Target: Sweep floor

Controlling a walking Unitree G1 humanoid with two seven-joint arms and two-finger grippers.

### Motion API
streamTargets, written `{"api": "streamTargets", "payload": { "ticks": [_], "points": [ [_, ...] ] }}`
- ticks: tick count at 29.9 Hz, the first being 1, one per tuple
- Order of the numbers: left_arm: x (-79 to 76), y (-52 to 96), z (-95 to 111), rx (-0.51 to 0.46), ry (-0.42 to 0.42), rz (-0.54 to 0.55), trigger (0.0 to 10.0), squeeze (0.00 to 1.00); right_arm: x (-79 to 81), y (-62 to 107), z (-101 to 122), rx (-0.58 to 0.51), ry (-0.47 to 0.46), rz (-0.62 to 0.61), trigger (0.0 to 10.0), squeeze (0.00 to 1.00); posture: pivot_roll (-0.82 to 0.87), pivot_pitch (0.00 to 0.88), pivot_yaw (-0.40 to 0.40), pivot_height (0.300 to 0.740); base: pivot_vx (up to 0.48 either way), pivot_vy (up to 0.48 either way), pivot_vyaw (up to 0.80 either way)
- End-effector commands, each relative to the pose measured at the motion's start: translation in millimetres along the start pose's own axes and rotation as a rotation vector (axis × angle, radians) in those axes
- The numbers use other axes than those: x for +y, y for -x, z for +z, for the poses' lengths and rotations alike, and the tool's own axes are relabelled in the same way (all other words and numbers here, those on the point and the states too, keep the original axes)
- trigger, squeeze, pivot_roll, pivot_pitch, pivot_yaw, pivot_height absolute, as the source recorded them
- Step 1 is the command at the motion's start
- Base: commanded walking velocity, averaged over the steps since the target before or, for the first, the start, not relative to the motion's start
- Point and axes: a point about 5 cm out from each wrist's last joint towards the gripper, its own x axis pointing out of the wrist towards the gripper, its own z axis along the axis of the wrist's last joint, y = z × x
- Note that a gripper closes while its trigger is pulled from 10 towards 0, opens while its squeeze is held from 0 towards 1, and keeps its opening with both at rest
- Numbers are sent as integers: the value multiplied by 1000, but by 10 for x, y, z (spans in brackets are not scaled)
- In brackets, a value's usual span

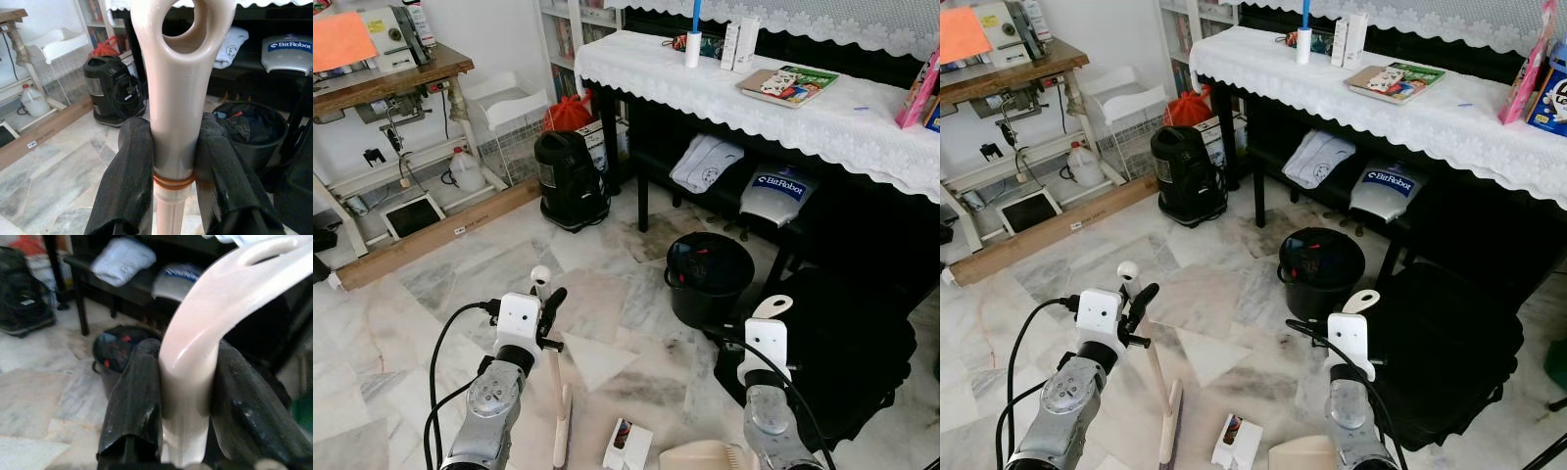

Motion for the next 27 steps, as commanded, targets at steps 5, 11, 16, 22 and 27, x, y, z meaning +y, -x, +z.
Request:
{"api": "streamTargets", "payload": {
  "ticks": [5, 11, 16, 22, 27],
  "points": [
    [24, -37, 64, -23, 8, 0, 10000, 0, -123, 105, -377, 299, 13, -77, 10000, 0, 99, 0, 78, 740, 0, 0, 0],
    [20, -34, 56, -18, 11, -2, 10000, 0, -171, 108, -461, 429, -100, -126, 10000, 0, 102, 0, 75, 740, 0, 0, 0],
    [21, -31, 54, -16, 12, -5, 10000, 0, -114, 100, -475, 479, -80, -55, 10000, 0, 102, 0, 74, 740, 0, 0, 0],
    [30, -26, 54, -19, 12, -5, 10000, 0, -75, 14, -371, 474, -125, -53, 10000, 0, 103, 0, 71, 740, 0, 0, 0],
    [44, -37, 82, -39, 6, 15, 10000, 0, -71, -123, -99, 267, -67, -43, 10000, 0, 101, 0, 69, 740, 0, 0, 0]
  ]
}}
